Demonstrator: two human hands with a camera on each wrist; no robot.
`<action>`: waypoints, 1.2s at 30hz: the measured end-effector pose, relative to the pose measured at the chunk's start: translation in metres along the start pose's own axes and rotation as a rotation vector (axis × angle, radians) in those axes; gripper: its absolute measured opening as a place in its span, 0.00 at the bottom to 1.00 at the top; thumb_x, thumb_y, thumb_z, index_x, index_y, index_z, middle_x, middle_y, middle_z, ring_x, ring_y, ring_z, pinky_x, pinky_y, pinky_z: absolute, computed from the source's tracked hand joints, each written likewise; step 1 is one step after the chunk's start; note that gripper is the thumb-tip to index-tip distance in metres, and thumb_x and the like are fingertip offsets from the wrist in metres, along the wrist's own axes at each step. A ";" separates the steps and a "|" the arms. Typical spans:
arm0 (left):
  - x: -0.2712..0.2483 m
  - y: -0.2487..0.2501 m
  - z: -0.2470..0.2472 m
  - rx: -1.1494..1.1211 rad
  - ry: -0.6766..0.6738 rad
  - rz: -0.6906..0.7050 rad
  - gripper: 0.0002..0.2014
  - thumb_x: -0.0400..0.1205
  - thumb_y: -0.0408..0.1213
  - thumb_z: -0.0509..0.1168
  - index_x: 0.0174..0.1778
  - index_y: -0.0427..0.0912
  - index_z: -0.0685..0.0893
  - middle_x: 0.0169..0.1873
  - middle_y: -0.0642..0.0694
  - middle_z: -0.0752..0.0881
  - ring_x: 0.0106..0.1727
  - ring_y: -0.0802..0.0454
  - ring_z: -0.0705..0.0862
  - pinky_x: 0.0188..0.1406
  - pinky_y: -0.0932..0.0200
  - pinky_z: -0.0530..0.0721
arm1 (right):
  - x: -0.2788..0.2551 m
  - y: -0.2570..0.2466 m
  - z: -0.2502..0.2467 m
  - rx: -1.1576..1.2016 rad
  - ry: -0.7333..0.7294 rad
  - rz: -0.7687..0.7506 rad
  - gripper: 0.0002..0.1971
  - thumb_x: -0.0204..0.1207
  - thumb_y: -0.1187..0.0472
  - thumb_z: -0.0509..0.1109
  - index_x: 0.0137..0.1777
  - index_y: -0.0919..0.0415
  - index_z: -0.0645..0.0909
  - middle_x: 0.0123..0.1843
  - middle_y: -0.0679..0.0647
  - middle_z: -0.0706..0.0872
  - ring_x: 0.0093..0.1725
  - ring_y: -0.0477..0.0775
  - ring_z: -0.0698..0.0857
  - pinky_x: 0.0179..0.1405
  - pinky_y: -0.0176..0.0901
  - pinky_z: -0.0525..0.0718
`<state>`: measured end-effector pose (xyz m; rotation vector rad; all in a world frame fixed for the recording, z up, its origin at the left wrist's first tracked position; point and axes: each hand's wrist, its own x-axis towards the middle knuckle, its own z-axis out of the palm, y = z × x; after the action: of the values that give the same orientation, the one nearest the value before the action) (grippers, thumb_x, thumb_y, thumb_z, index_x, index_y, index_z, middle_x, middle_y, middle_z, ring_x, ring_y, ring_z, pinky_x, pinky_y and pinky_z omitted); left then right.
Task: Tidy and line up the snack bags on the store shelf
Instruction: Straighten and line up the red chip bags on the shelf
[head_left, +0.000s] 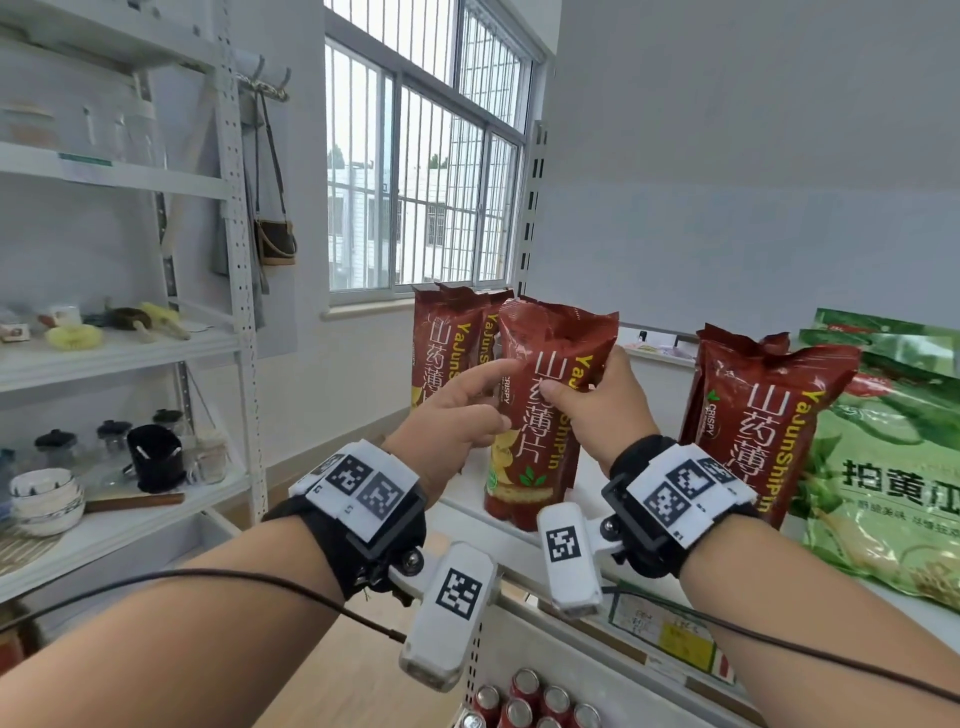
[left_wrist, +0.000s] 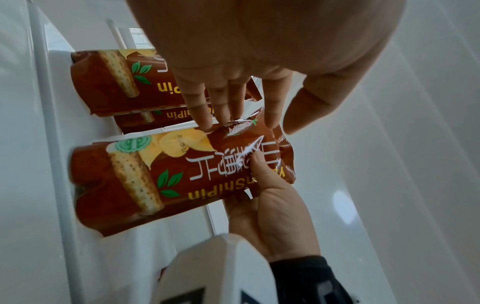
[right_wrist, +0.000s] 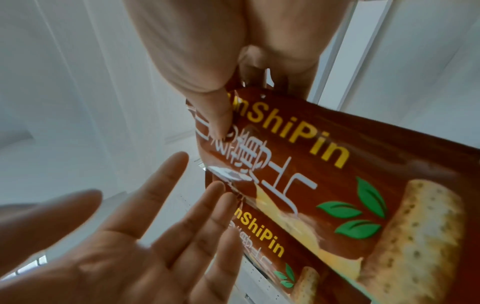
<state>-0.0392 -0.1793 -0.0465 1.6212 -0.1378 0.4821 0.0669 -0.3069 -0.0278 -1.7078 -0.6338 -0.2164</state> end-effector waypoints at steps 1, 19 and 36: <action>0.000 0.000 -0.001 0.005 0.002 -0.005 0.27 0.64 0.34 0.61 0.59 0.61 0.82 0.38 0.66 0.88 0.43 0.70 0.84 0.46 0.66 0.82 | 0.001 0.001 0.001 -0.017 0.000 -0.008 0.22 0.70 0.59 0.77 0.57 0.49 0.69 0.47 0.39 0.81 0.47 0.43 0.83 0.57 0.50 0.83; 0.007 0.003 0.032 0.003 0.044 0.054 0.07 0.69 0.33 0.64 0.36 0.48 0.86 0.28 0.49 0.82 0.29 0.55 0.79 0.29 0.66 0.78 | -0.020 -0.014 -0.049 -0.142 0.208 -0.080 0.25 0.73 0.51 0.73 0.66 0.50 0.68 0.61 0.48 0.76 0.58 0.47 0.75 0.57 0.41 0.74; 0.045 0.010 0.120 -0.018 -0.082 -0.001 0.18 0.80 0.30 0.63 0.62 0.54 0.79 0.53 0.50 0.81 0.54 0.53 0.81 0.44 0.59 0.81 | -0.008 0.002 -0.157 -0.106 0.443 0.218 0.21 0.69 0.52 0.76 0.60 0.55 0.77 0.57 0.51 0.85 0.54 0.51 0.85 0.62 0.56 0.82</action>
<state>0.0250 -0.2888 -0.0238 1.6234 -0.2024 0.4129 0.0922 -0.4586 0.0049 -1.7392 -0.1103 -0.4630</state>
